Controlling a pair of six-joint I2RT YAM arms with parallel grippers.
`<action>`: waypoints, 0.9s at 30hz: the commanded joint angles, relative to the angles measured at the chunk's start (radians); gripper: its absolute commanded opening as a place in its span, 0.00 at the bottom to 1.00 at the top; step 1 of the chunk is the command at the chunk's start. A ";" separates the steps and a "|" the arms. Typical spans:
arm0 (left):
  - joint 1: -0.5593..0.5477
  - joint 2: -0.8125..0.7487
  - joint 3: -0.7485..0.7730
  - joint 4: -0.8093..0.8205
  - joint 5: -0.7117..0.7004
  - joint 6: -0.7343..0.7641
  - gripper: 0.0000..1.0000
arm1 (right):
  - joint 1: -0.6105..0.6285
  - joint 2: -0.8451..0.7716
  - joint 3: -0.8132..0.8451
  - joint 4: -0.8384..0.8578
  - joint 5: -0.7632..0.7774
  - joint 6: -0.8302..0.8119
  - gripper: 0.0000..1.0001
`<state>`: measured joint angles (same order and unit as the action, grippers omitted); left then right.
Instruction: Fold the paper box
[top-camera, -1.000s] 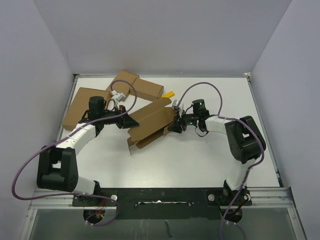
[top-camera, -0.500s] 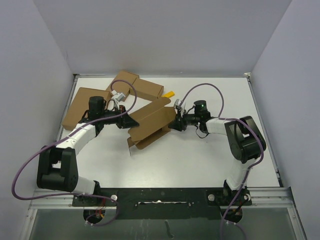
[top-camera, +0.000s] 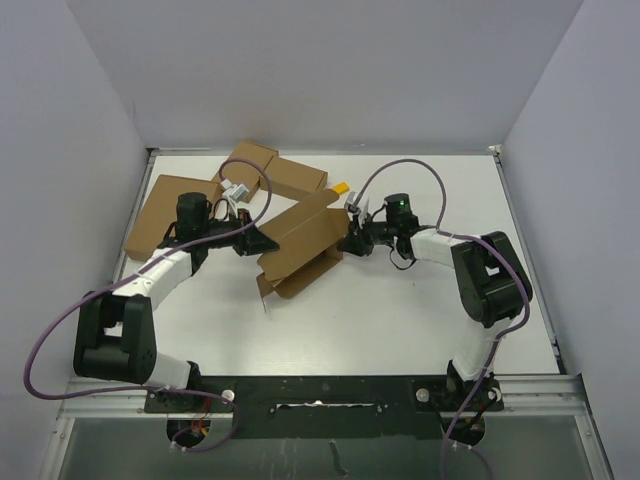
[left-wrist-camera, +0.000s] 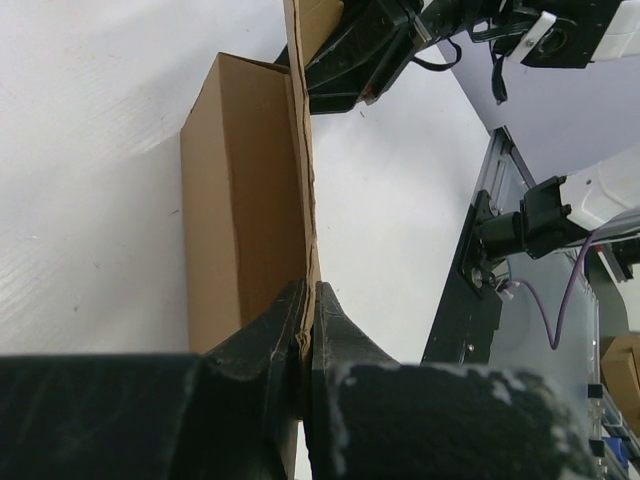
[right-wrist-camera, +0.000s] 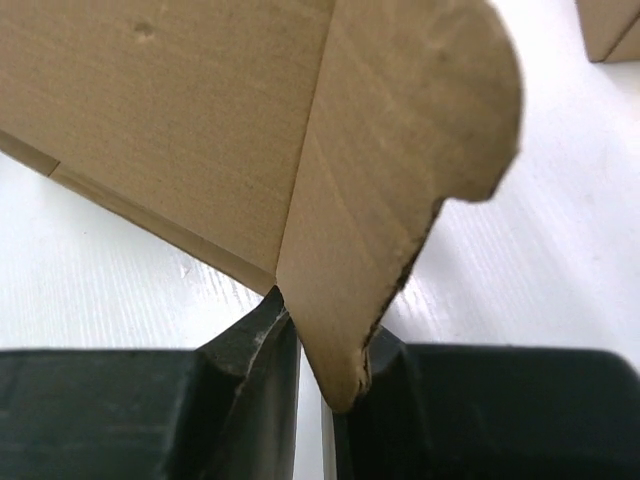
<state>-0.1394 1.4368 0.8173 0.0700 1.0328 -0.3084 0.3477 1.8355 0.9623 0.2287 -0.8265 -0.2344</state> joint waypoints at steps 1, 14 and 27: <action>0.004 -0.041 -0.022 0.150 0.009 -0.059 0.00 | 0.002 -0.067 0.112 -0.183 0.060 -0.054 0.05; 0.000 -0.048 -0.075 0.222 -0.051 -0.068 0.00 | -0.004 -0.024 -0.099 0.236 0.046 0.049 0.21; -0.014 -0.030 -0.070 0.225 -0.026 -0.069 0.00 | -0.026 0.047 -0.218 0.668 0.004 0.227 0.29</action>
<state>-0.1490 1.4364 0.7353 0.2379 0.9920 -0.3882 0.3264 1.8709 0.7498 0.6628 -0.7792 -0.0662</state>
